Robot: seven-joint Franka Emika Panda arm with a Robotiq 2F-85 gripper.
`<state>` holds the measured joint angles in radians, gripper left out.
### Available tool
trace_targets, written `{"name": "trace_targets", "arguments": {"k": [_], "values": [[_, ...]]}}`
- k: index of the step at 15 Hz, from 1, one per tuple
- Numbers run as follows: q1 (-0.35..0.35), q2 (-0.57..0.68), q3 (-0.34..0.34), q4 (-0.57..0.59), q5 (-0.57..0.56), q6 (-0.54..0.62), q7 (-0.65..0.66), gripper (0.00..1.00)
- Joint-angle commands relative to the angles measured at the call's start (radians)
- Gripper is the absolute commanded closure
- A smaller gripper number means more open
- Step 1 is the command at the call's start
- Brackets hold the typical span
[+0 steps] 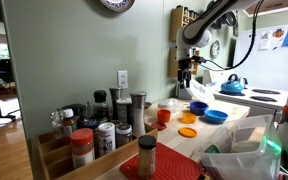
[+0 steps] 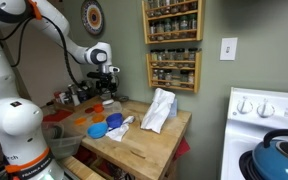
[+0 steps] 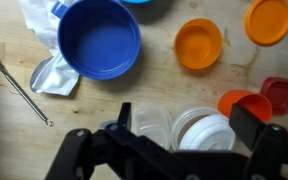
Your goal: Place the orange lid on the orange container
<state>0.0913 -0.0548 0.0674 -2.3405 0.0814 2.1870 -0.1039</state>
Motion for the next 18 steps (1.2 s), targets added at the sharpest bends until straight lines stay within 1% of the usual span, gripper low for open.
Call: {"name": "trace_targets", "arguments": {"k": [1,3,5,6,8,9,11,15,18], "values": [[0.041,-0.006,0.049,-0.056,0.028,0.041,0.005,0.0],[0.074,0.002,0.086,-0.076,0.057,0.046,0.009,0.0],[0.106,0.017,0.122,-0.089,0.077,0.021,0.015,0.0],[0.119,0.026,0.134,-0.095,0.101,0.007,-0.004,0.0],[0.145,0.046,0.163,-0.111,0.112,0.024,-0.031,0.0],[0.128,0.032,0.149,-0.088,0.08,0.008,0.003,0.0],[0.145,0.045,0.166,-0.096,0.087,0.008,0.001,0.0],[0.145,0.049,0.166,-0.096,0.087,0.008,-0.006,0.0],[0.166,0.105,0.188,-0.077,0.096,0.055,-0.073,0.0]]}}
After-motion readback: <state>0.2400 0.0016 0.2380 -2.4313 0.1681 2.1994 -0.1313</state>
